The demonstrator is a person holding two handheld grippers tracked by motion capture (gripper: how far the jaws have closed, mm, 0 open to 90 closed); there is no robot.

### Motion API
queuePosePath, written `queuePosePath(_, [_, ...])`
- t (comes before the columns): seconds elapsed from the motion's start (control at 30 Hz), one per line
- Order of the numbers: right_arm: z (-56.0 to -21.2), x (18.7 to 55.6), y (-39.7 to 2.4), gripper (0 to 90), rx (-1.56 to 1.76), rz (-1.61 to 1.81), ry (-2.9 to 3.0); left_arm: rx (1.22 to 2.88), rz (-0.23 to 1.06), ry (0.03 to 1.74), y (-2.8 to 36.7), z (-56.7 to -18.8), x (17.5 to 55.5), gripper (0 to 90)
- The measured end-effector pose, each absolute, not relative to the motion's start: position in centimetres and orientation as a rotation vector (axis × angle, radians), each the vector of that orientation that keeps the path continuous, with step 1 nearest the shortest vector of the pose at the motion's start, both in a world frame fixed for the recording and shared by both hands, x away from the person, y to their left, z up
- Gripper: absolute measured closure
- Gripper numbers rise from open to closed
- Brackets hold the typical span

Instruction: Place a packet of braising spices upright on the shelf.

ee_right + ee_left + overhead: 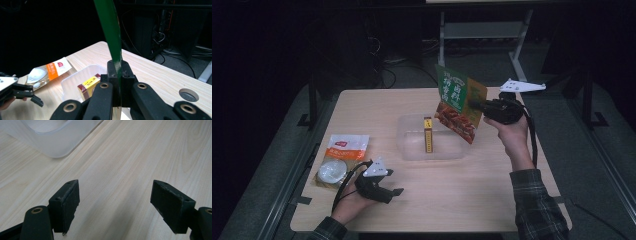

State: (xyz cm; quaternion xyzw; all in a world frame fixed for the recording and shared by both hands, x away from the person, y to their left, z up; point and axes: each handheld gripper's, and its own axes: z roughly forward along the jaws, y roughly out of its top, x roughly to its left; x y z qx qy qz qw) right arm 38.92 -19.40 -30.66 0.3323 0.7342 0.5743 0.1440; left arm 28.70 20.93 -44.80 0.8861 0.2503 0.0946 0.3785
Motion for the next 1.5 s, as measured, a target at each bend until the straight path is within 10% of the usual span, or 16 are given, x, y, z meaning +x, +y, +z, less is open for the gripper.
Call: queuePosePath(1.5, [-35.2,40.6,-17.0,89.5,0.983,1.597,2.177,2.276,0.227,0.641,20.8,-45.0,28.6,22.8])
